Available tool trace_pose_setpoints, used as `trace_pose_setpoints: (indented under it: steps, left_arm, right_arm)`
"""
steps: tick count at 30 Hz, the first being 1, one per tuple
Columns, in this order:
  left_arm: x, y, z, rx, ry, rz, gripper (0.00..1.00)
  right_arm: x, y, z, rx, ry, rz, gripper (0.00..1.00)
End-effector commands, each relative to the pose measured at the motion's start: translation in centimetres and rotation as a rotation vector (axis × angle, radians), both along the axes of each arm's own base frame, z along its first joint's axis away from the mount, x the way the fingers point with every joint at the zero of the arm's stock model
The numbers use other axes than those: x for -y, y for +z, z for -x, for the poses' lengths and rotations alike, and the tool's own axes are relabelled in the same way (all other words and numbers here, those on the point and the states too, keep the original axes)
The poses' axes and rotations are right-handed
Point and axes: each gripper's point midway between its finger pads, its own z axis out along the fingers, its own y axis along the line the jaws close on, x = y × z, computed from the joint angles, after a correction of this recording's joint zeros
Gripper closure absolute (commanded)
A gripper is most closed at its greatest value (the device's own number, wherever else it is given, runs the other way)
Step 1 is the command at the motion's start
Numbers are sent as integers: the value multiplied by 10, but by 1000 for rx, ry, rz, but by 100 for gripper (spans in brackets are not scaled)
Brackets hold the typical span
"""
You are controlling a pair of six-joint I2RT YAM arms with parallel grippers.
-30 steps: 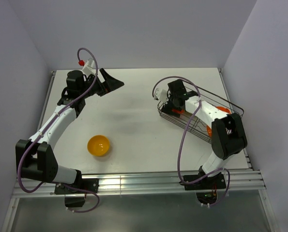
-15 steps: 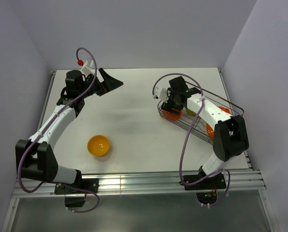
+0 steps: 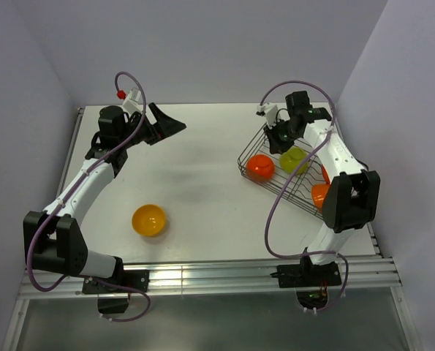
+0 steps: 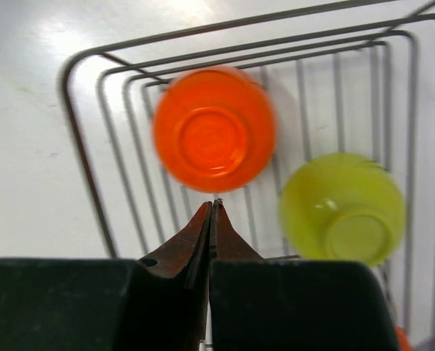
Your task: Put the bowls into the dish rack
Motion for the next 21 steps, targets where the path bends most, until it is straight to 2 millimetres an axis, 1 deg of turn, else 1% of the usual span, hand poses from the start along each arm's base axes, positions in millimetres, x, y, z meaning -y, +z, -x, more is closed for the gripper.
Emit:
trace_pose_setpoints:
  steps: [1,5,8,9,10,12,16,21]
  left_arm:
    - [2,24,-1,68,-18,23,1]
    - [2,25,-1,71,-19,24,1]
    - [2,24,-1,70,-19,26,1]
    - [2,24,0,72,-20,23,1]
    - [2,24,0,73,-18,22,1]
    - [1,25,-1,75,-14,18,1]
    - [1,27,-1,76,-14,22,0]
    - [1,26,0,77,-16,18,1]
  right_arm:
    - [-26,10,27,-150,8,-151,100]
    - [-31,1,38,-232,-11,-176,100]
    - [-29,-5,37,-222,-29,-165,100]
    - [-30,-10,39,-227,-30,-156,100]
    - [-30,-11,37,-210,-33,-149,100]
    - [-33,-17,39,-215,-30,-133,100]
    - [-34,-27,36,-213,-29,-104,100]
    - [-38,-31,33,-220,-20,-106,100]
